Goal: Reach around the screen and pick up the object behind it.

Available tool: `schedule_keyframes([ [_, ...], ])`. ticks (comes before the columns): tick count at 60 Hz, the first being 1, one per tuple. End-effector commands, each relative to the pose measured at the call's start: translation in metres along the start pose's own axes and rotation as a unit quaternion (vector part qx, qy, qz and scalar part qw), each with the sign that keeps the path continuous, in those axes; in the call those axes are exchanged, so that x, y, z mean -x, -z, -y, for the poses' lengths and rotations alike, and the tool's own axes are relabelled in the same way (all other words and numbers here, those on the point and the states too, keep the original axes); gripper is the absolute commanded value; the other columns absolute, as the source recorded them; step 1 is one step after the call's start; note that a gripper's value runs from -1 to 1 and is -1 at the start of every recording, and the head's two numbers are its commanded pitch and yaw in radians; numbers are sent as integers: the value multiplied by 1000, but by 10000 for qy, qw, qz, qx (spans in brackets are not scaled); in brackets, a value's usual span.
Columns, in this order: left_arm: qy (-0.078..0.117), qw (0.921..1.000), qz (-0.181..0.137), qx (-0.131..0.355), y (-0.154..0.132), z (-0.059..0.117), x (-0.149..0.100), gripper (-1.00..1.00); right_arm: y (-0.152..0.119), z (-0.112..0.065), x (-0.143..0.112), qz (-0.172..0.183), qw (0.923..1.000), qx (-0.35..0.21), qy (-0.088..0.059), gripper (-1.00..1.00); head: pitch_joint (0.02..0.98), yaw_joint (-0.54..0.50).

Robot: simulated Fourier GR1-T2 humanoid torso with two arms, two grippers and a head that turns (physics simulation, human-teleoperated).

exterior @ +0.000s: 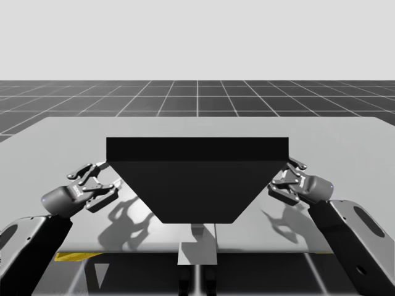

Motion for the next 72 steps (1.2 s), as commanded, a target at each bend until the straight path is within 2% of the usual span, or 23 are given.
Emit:
schedule_keyframes([
  [1,-17,9996,-241,151,-3,0,16,-1000,-4,-8,12,-263,9992,-289,-27,-1000,134,-22],
  [22,-172,9975,-687,-36,19,-26,45,-1000,-3,-11,19,-372,9983,-439,-96,-1000,148,10],
  [41,-88,9946,-1027,94,56,-17,55,-1000,-2,-12,21,-434,9978,-482,-161,-1000,157,11],
  [50,-167,9936,-1116,94,70,-24,60,-1000,-3,-12,22,-450,9976,-491,-171,-1000,163,8],
  [60,-126,9923,-1229,81,84,-31,62,-1000,-1,-13,23,-476,9973,-515,-203,-1000,174,8],
  [70,-243,9909,-1320,134,99,-37,67,-1000,-1,-14,24,-503,9971,-517,-237,-1000,183,6],
  [72,-202,9906,-1343,126,102,-36,68,-1000,-1,-14,24,-502,9971,-524,-245,-1000,185,6],
])
